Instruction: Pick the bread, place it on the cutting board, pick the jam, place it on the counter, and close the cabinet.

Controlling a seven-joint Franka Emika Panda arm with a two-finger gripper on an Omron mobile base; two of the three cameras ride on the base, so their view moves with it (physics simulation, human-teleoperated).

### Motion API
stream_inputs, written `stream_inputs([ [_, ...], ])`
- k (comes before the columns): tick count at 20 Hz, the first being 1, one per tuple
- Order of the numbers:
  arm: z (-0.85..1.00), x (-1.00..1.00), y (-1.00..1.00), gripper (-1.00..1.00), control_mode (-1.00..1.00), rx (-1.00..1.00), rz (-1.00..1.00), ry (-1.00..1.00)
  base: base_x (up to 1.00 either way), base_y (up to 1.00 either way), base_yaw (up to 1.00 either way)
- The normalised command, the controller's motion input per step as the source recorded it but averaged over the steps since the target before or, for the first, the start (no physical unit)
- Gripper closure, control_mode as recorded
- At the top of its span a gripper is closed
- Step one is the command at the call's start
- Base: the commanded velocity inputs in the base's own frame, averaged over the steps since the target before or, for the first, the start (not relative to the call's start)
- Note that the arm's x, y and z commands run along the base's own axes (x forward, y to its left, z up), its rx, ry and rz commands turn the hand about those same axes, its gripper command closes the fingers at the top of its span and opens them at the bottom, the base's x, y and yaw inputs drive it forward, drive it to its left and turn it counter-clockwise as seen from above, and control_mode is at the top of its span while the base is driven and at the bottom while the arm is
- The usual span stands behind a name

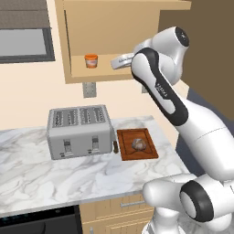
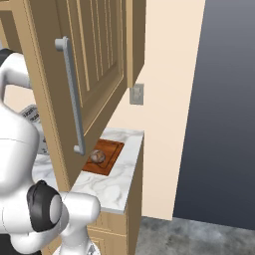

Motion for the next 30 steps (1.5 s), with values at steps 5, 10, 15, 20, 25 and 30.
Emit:
stream_inputs([
  [5, -0.06, 0.15, 0.12, -1.0, -1.0, 0.0, 0.06, 0.0, 0.0, 0.0, 0.0],
  [10, 0.0, 0.18, 0.05, -1.0, -1.0, 0.0, 0.04, 0.0, 0.0, 0.0, 0.0],
  [15, 0.0, 0.19, 0.02, -1.0, -1.0, 0.0, 0.03, 0.0, 0.0, 0.0, 0.0],
  [20, 0.0, 0.16, 0.05, -1.0, -1.0, 0.0, 0.03, 0.0, 0.0, 0.0, 0.0],
  [25, 0.0, 0.14, 0.1, -1.0, -1.0, 0.0, 0.02, -0.02, 0.0, 0.0, 0.0],
  [30, 0.0, 0.19, 0.19, -1.0, -1.0, 0.0, 0.02, -0.02, 0.0, 0.0, 0.0],
])
